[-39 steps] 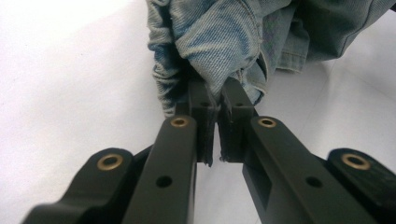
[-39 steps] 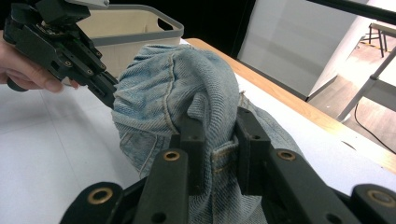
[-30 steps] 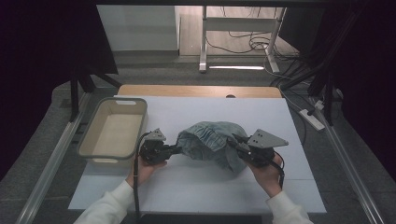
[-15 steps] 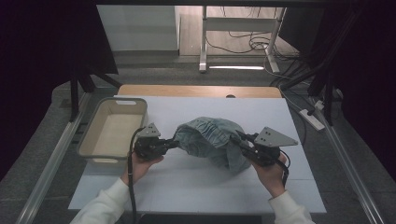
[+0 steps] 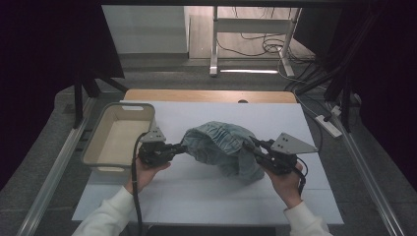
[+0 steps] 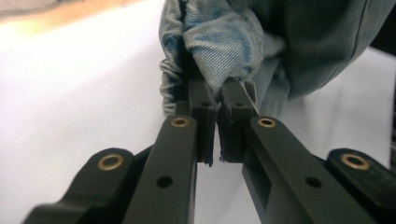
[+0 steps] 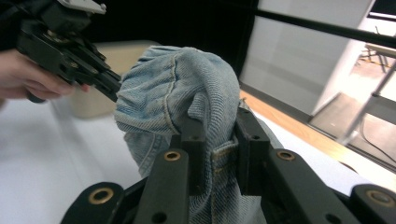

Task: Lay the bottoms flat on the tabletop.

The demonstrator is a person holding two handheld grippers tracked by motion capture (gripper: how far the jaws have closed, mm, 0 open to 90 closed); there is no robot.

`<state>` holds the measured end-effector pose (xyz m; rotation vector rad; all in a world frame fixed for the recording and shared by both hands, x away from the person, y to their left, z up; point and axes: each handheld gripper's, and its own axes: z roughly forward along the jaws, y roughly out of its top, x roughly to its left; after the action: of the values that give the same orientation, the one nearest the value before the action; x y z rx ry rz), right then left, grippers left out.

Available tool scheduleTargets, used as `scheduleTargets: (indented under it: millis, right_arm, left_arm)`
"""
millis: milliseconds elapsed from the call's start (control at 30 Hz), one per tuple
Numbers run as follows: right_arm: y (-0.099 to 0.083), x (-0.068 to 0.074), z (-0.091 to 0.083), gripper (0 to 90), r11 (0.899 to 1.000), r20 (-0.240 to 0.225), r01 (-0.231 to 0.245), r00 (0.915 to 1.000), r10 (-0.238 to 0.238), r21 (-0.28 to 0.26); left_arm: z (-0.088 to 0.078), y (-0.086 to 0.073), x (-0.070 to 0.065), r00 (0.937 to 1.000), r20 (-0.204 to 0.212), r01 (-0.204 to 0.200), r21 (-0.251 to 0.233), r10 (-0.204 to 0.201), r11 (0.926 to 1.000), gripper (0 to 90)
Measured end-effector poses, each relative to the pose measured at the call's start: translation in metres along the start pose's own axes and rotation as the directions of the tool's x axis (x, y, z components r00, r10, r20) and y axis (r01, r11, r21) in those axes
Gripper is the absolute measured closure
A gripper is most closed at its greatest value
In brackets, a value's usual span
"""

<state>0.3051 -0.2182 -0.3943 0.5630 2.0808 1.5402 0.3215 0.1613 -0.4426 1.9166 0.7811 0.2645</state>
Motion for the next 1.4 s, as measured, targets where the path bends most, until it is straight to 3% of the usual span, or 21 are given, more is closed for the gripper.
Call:
scheduleTargets:
  millis: [100, 233, 600, 1400]
  right_arm:
    - [0.014, 0.006, -0.01, 76.0, 0.999, -0.011, 0.012, 0.9999, -0.012, -0.049]
    - [0.024, 0.01, -0.019, 76.0, 0.996, -0.015, 0.027, 0.9995, -0.029, -0.086]
    - [0.002, -0.006, -0.004, 75.9, 1.0, -0.002, -0.017, 0.9998, 0.017, -0.007]
    - [-0.016, -0.024, 0.005, 75.6, 0.998, 0.054, -0.036, 0.998, 0.034, 0.052]
  left_arm:
    - [-0.021, 0.013, -0.002, 0.9999, -0.004, -0.011, -0.075, 0.011, 0.9971, 84.9]
    - [-0.036, 0.018, -0.004, 0.9999, -0.003, -0.016, -0.115, 0.016, 0.9932, 84.9]
    - [-0.006, 0.003, 0.004, 0.9997, 0.015, 0.02, -0.032, -0.019, 0.9993, 84.9]
    - [0.017, 0.005, 0.012, 0.9997, 0.008, 0.025, 0.018, -0.025, 0.9995, 84.8]
